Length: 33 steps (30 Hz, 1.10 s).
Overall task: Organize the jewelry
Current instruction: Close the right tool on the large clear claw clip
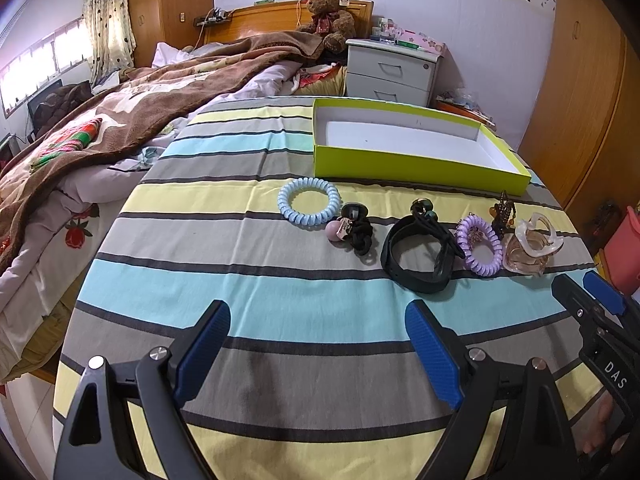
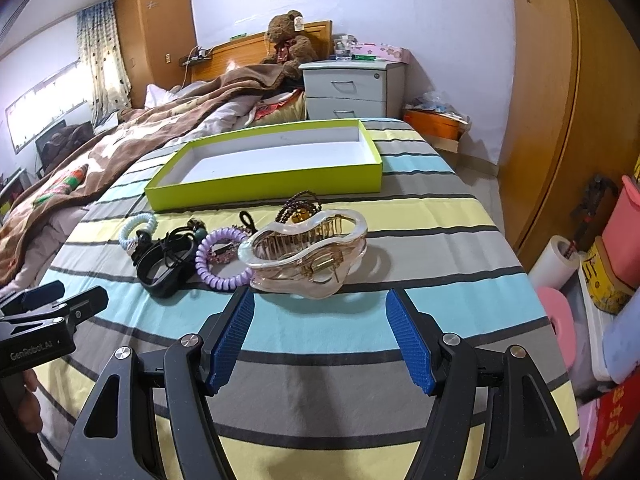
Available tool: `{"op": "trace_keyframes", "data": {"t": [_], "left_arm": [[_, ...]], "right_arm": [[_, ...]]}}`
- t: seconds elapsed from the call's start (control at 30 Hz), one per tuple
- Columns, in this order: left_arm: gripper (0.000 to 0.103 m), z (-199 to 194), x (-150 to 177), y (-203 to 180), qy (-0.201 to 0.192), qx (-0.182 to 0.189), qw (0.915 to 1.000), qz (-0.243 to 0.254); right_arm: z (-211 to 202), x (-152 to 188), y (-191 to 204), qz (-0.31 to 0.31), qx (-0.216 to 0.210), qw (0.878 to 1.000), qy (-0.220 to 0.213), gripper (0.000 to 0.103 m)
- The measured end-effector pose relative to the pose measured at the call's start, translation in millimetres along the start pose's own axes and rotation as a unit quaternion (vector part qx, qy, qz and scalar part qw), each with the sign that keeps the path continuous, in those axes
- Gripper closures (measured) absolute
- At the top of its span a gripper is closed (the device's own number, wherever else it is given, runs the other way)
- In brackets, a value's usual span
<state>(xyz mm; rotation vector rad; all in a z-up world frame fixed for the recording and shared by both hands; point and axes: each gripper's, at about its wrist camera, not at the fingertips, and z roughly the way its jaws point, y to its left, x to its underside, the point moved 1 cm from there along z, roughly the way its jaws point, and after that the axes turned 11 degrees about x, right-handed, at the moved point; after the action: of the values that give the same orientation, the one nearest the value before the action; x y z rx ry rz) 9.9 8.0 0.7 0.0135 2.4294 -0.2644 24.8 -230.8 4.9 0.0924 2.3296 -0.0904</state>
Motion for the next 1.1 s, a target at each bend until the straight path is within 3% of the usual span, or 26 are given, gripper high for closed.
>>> {"op": "trace_keyframes", "data": {"t": [0.23, 0.47, 0.63, 0.83, 0.97, 1.1], "left_arm": [[0.013, 6, -11, 17, 0.010, 0.045, 0.9987, -0.023], [0.013, 12, -28, 30, 0.016, 0.034, 0.9992, -0.012], [0.013, 16, -36, 38, 0.025, 0.037, 0.9988, -0.018], [0.013, 25, -39, 40, 0.045, 0.052, 0.9974, -0.022], [0.013, 31, -42, 43, 0.060, 0.061, 0.9960, -0.025], [0.013, 36, -45, 42, 0.072, 0.064, 0.9951, -0.023]], "right_arm": [[12, -20, -8, 0.050, 0.001, 0.999, 0.014, 0.034], [32, -33, -8, 0.083, -0.007, 0.995, 0.060, 0.034], [36, -33, -2, 0.064, 0.001, 0.995, 0.080, 0.035], [40, -31, -14, 0.041, 0.027, 0.994, 0.094, 0.043], [39, -36, -21, 0.013, 0.049, 0.995, 0.090, 0.056], [37, -40, -16, -0.020, 0.037, 0.995, 0.086, 0.057]]}}
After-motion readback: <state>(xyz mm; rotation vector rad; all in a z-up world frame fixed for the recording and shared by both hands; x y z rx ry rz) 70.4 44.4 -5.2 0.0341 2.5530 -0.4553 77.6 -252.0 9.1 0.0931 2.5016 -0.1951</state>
